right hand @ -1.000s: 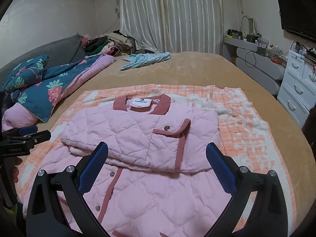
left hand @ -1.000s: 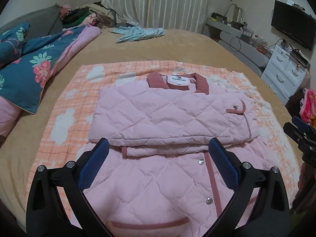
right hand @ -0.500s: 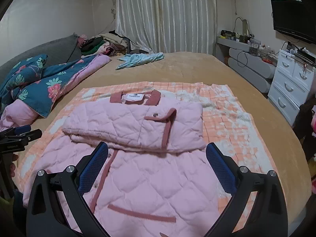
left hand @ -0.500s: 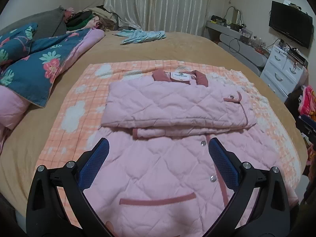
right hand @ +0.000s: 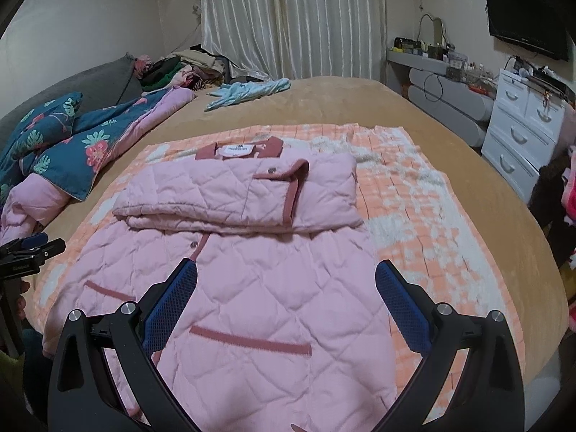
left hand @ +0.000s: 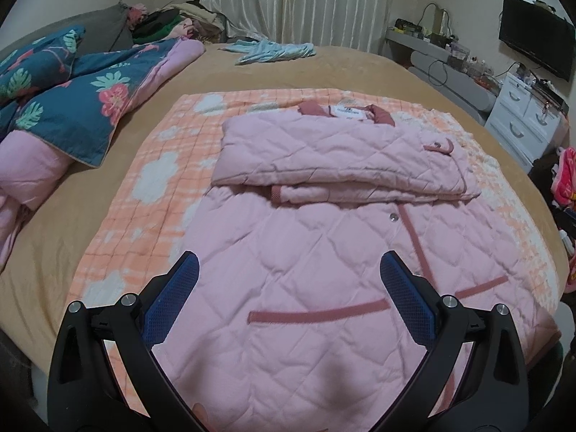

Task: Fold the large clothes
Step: 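Withdraw both tools and move them toward the jacket hem, then lower both tools onto the ribbed hem of the jacket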

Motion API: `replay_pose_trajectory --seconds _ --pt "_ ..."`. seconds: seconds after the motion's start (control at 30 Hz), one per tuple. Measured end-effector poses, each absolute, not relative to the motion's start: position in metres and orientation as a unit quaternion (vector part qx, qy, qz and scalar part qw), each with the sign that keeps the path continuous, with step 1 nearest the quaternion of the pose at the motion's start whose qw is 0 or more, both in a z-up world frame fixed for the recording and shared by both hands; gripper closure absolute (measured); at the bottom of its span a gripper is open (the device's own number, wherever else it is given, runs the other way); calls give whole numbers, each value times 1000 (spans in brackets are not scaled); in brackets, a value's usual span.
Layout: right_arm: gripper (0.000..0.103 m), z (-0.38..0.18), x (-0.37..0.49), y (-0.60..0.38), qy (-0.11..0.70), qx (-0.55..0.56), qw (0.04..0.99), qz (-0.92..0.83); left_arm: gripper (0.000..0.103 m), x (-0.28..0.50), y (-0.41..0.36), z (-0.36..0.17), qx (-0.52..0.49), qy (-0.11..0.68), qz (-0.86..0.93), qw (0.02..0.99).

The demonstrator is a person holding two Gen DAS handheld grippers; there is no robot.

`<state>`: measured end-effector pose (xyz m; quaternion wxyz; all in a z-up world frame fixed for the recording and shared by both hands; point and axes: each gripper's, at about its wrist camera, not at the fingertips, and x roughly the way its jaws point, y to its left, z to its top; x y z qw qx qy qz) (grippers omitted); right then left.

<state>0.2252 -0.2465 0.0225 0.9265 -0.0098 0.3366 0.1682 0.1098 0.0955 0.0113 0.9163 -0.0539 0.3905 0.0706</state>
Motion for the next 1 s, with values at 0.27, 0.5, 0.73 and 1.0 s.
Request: replay_pose_trajectory --seconds 0.27,0.5,0.73,1.0 --pt "4 2 208 -259 364 -13 917 161 8 88 109 -10 -49 411 82 907" --pt "4 -10 198 -270 380 -14 912 157 8 72 123 -24 -54 425 92 899" --pt "4 -24 189 -280 400 -15 903 155 8 60 132 -34 -59 438 92 892" --pt "4 -37 178 -291 422 -24 893 155 8 45 146 -57 -75 465 91 877"
